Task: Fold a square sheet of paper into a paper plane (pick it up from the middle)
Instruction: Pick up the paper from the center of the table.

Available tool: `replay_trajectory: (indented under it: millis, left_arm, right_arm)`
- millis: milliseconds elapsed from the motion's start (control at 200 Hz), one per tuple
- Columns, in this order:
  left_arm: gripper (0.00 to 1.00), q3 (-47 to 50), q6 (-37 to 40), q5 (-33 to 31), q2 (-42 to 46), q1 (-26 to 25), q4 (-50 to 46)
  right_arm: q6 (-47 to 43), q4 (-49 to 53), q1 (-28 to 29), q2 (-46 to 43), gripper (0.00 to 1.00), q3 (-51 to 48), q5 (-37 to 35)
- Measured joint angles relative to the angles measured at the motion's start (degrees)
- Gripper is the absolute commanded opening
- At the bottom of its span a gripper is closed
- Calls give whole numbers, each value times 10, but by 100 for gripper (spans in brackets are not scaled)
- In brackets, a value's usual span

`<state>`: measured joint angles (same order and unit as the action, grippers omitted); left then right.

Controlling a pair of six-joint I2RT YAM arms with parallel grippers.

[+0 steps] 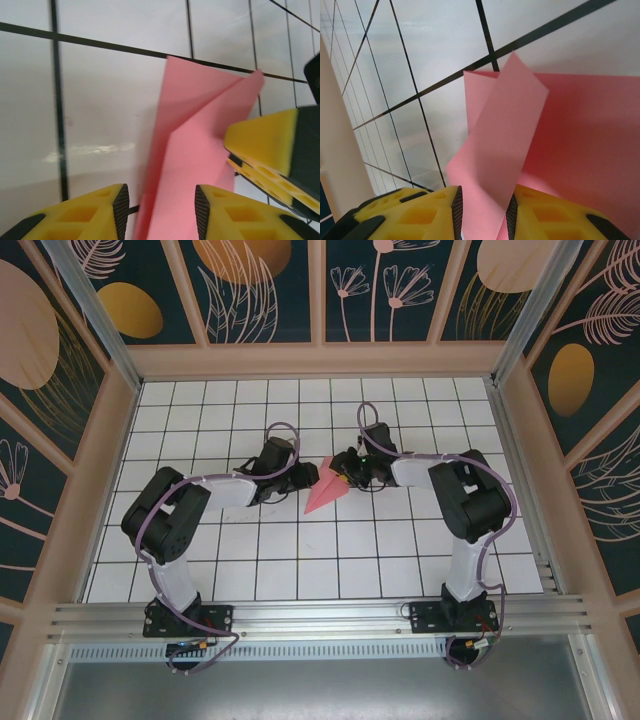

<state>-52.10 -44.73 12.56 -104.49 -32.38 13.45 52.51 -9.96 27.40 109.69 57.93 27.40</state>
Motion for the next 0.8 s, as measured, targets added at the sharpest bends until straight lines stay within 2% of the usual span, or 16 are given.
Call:
replay_trajectory:
  millis: [180, 390, 465, 651, 801]
  left_arm:
    - [61, 29, -8, 0, 14, 24, 0]
    - [83, 59, -2, -12, 57, 34, 5]
    - [98, 65, 9, -17, 82, 36, 5]
    - [99, 71, 36, -30, 152, 44, 2]
    - [99, 70, 67, -28, 220, 47, -13]
  right_arm:
    - [8, -45, 10, 0, 25, -26, 14]
    - [2, -77, 21, 0, 6, -35, 14]
    - [1, -91, 21, 0, 4, -39, 15]
    - [-17, -126, 19, -25, 3, -59, 35]
    - [-57, -162, 8, -80, 4, -63, 103]
